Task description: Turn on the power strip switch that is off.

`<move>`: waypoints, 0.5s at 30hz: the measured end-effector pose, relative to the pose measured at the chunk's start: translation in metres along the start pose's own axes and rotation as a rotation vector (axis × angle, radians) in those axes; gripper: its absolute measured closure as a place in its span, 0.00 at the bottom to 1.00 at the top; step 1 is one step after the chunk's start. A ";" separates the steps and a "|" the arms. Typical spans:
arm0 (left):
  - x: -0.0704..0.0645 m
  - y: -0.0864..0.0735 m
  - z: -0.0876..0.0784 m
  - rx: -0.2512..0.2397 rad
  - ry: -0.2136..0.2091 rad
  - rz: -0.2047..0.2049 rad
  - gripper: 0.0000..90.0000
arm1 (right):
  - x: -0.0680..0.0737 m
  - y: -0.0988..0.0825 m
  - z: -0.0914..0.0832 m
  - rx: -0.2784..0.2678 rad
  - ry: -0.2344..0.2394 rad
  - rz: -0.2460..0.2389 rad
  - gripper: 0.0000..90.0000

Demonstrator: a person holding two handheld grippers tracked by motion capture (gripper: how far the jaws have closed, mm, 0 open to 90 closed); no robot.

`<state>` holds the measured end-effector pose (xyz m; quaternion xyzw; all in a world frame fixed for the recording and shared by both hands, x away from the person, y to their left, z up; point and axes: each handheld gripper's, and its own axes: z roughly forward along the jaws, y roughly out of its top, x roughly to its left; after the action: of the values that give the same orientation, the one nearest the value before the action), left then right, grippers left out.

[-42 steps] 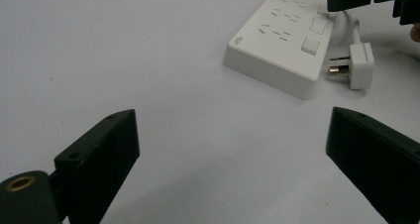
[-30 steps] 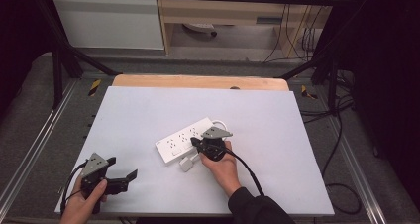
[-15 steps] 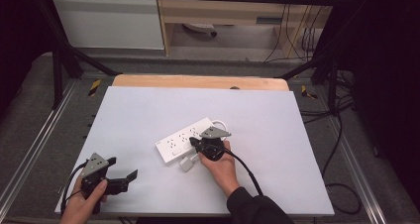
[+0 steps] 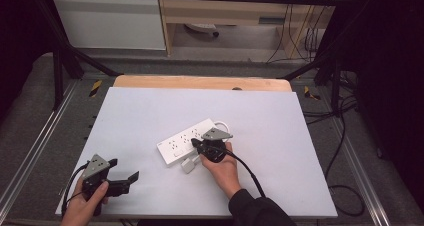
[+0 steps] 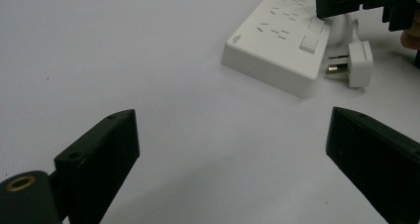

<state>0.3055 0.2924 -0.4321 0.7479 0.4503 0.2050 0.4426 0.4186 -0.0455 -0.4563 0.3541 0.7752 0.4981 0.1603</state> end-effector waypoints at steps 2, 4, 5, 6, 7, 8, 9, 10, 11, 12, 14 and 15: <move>0.000 0.000 0.000 0.001 0.001 0.000 0.07 | 0.001 0.000 0.000 -0.002 -0.004 -0.009 1.00; 0.000 0.000 0.000 0.000 0.001 -0.001 0.07 | 0.001 0.000 0.000 -0.005 -0.004 -0.013 1.00; 0.000 0.000 0.000 0.001 0.001 -0.001 0.07 | 0.001 0.000 0.000 -0.003 -0.006 -0.015 1.00; 0.000 0.000 0.000 0.001 0.001 -0.001 0.07 | 0.001 0.000 0.000 -0.001 -0.006 -0.021 1.00; 0.000 0.000 0.000 0.002 0.001 -0.001 0.07 | 0.001 0.000 0.000 0.002 -0.007 -0.021 1.00; 0.000 0.000 0.000 0.001 0.001 -0.001 0.07 | 0.001 -0.001 0.001 0.013 -0.012 -0.024 1.00; -0.001 0.000 0.000 0.001 0.001 -0.001 0.07 | 0.001 -0.001 0.001 0.010 -0.010 -0.025 1.00; -0.001 0.000 0.000 0.001 0.001 0.000 0.07 | 0.001 -0.001 0.001 0.010 -0.010 -0.025 1.00; 0.000 0.000 0.000 0.001 0.001 -0.001 0.07 | 0.001 -0.001 0.001 0.012 -0.012 -0.023 1.00; 0.000 0.000 0.000 0.002 0.001 -0.001 0.07 | 0.001 -0.001 0.001 0.012 -0.012 -0.023 1.00; 0.000 0.000 0.000 0.000 0.001 -0.001 0.07 | 0.001 -0.001 0.001 0.013 -0.010 -0.024 1.00; 0.000 0.000 0.000 0.000 0.001 -0.001 0.07 | 0.001 -0.001 0.001 0.013 -0.011 -0.025 1.00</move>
<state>0.3055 0.2924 -0.4320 0.7476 0.4508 0.2050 0.4425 0.4184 -0.0444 -0.4572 0.3484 0.7819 0.4888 0.1684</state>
